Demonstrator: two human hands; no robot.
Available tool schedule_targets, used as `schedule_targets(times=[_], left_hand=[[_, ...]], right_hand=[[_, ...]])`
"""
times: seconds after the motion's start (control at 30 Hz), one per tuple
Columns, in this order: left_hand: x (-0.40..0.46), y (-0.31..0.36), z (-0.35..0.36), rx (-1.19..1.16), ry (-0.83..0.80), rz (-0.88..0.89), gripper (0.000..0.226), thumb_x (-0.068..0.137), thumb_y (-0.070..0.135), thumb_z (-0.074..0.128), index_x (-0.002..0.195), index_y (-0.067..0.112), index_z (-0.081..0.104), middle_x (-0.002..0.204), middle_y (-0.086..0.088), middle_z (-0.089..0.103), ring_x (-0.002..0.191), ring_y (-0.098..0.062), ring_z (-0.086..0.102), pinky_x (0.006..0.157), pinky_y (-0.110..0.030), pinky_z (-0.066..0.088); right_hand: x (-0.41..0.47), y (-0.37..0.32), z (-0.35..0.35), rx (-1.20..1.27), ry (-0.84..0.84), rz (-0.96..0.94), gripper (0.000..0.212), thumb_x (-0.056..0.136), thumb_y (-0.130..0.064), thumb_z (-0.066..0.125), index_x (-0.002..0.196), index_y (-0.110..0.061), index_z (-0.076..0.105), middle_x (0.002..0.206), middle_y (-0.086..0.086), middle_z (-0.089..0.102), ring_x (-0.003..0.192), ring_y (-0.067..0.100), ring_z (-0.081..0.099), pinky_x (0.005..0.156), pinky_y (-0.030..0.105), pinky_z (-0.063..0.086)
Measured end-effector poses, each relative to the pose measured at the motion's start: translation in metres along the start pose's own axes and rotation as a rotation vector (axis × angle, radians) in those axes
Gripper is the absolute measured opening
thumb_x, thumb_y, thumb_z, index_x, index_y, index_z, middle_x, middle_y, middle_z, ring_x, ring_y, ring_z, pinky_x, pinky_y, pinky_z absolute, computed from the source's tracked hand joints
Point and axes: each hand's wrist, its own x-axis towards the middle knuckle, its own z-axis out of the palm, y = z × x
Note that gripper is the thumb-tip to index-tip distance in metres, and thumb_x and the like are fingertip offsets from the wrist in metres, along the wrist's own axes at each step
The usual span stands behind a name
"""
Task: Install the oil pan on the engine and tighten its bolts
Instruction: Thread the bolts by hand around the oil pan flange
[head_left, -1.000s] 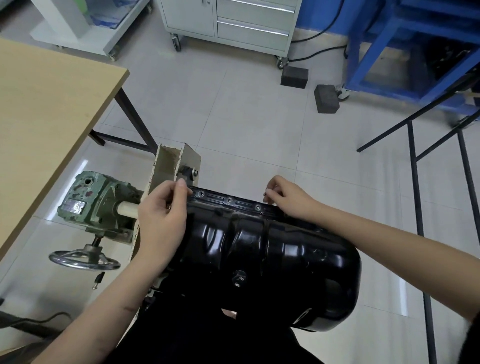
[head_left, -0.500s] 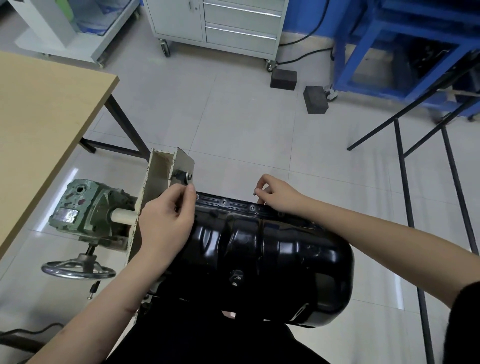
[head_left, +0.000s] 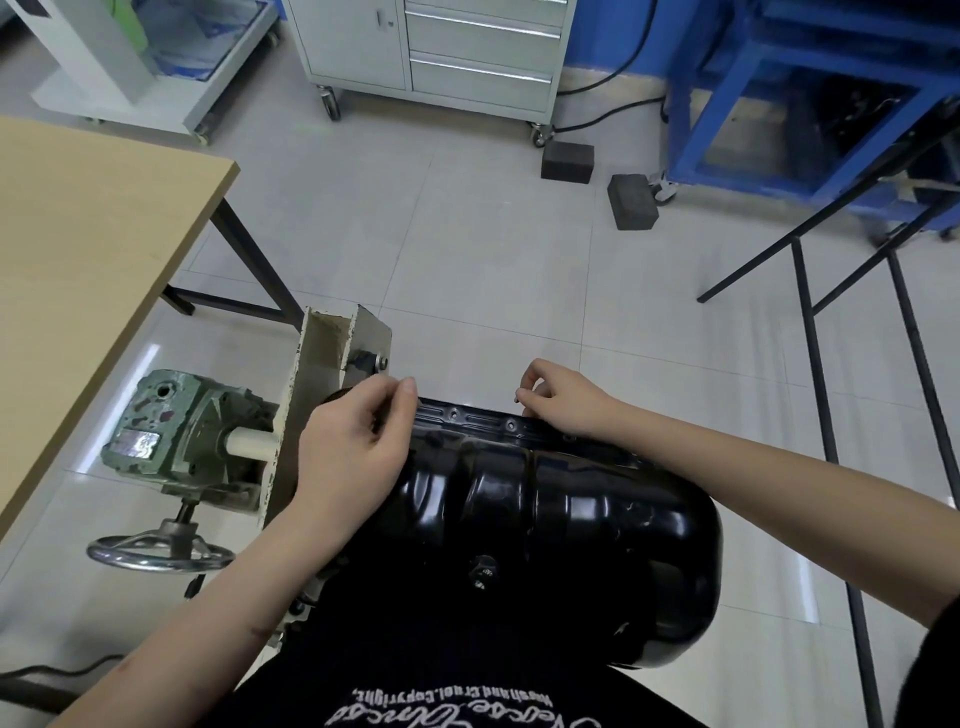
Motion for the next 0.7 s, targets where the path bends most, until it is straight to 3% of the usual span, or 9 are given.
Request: schedule_targets(times=[0.1, 0.27, 0.4, 0.7], left_hand=[[0.002, 0.004, 0.005, 0.003, -0.036, 0.037, 0.056, 0.08, 0.05, 0.037, 0.067, -0.001, 0.057, 0.053, -0.019, 0.048, 0.055, -0.031, 0.043, 0.055, -0.044, 0.037], [0.002, 0.003, 0.003, 0.015, -0.073, 0.037, 0.057, 0.079, 0.05, 0.037, 0.068, -0.001, 0.058, 0.053, -0.019, 0.048, 0.056, -0.036, 0.046, 0.056, -0.044, 0.038], [0.003, 0.004, 0.003, 0.032, -0.075, 0.036, 0.047, 0.083, 0.041, 0.044, 0.069, -0.001, 0.058, 0.054, -0.02, 0.047, 0.059, -0.038, 0.046, 0.058, -0.042, 0.036], [0.003, 0.004, 0.004, 0.061, -0.051, 0.034, 0.042, 0.083, 0.036, 0.043, 0.071, -0.001, 0.059, 0.057, -0.02, 0.049, 0.061, -0.037, 0.047, 0.059, -0.04, 0.036]], right_hand=[[-0.005, 0.0, -0.005, -0.067, -0.046, -0.074, 0.006, 0.093, -0.021, 0.048, 0.091, -0.015, 0.049, 0.089, 0.006, 0.065, 0.062, 0.007, 0.048, 0.046, 0.008, 0.036], [-0.022, -0.001, -0.01, -0.308, -0.106, -0.294, 0.015, 0.092, -0.015, 0.053, 0.101, -0.005, 0.058, 0.098, 0.011, 0.064, 0.084, 0.021, 0.055, 0.071, 0.021, 0.038], [-0.021, -0.011, -0.012, -0.486, -0.068, -0.381, 0.022, 0.092, -0.018, 0.051, 0.109, -0.007, 0.061, 0.105, 0.009, 0.059, 0.098, 0.021, 0.054, 0.085, 0.03, 0.041], [-0.015, -0.018, -0.006, -0.825, -0.125, -0.506, 0.026, 0.094, -0.017, 0.043, 0.109, -0.004, 0.06, 0.104, 0.012, 0.058, 0.101, 0.027, 0.053, 0.08, 0.033, 0.041]])
